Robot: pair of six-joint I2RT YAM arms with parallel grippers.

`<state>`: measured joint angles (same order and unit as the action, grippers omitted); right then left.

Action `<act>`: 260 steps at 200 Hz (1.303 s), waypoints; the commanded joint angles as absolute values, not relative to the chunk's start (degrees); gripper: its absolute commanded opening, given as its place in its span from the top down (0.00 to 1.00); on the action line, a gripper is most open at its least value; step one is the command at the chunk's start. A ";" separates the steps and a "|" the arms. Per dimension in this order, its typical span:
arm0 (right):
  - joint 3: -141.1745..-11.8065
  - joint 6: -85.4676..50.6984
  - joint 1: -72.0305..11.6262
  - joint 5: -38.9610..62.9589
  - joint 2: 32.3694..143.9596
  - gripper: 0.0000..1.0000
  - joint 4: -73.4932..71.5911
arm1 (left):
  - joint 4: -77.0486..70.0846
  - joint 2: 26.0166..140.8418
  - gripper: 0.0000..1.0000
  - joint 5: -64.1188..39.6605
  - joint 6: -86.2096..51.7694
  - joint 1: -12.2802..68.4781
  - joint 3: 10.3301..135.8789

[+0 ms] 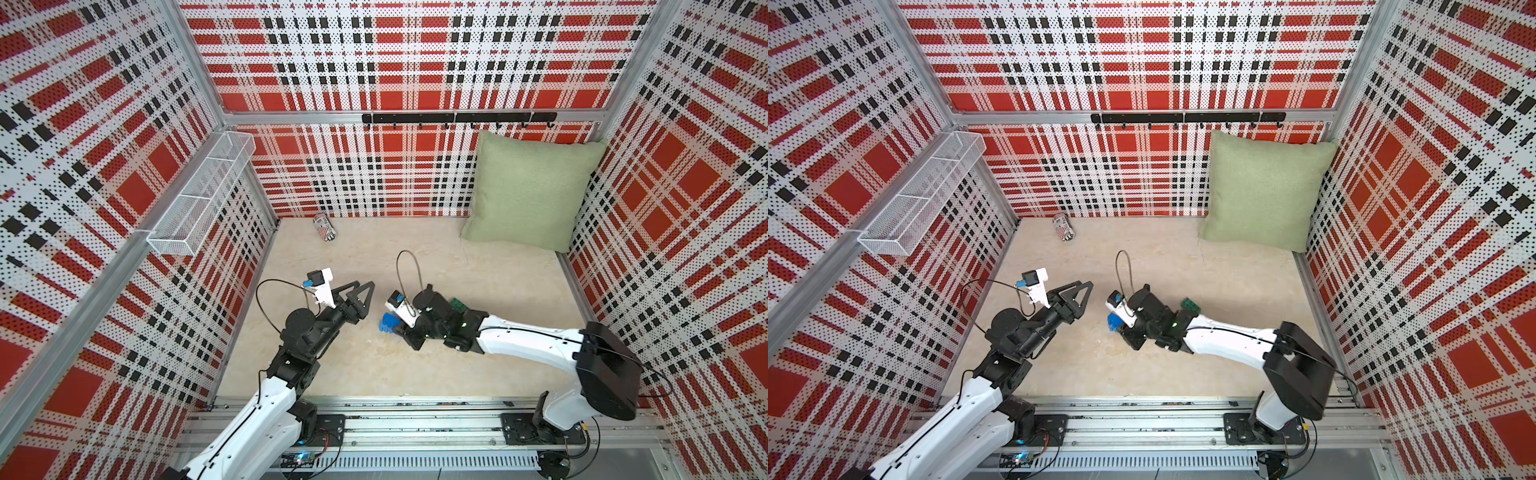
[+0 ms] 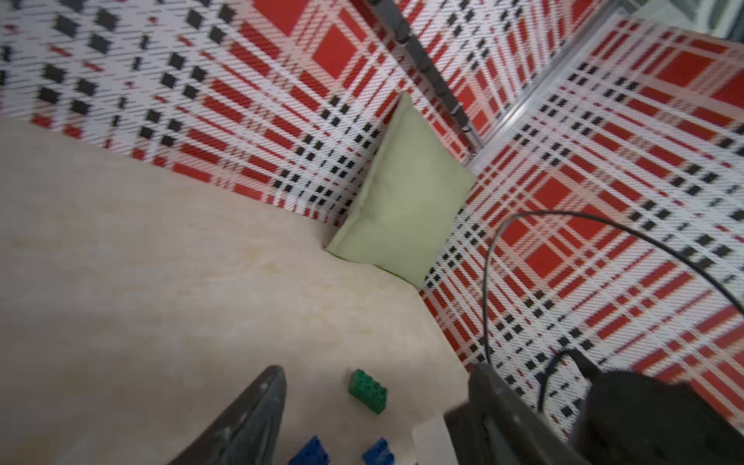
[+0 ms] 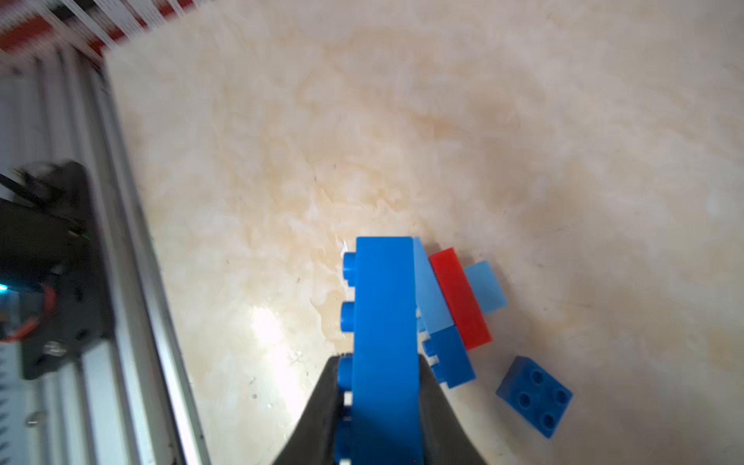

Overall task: Assemble a heart with lego
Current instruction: Pick up the lego brick from the center of the board, then assemble the lego brick with the lego brick.

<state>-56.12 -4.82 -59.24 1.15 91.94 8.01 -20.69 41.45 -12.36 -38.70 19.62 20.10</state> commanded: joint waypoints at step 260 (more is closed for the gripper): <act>-63.14 -2.28 -60.36 -6.93 100.68 0.26 9.10 | -17.69 42.52 0.30 -8.05 -45.48 11.03 11.95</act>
<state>-62.28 -1.08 -62.46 -8.03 101.54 5.26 -16.99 43.24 -9.15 -45.04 11.62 12.34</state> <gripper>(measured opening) 0.702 0.699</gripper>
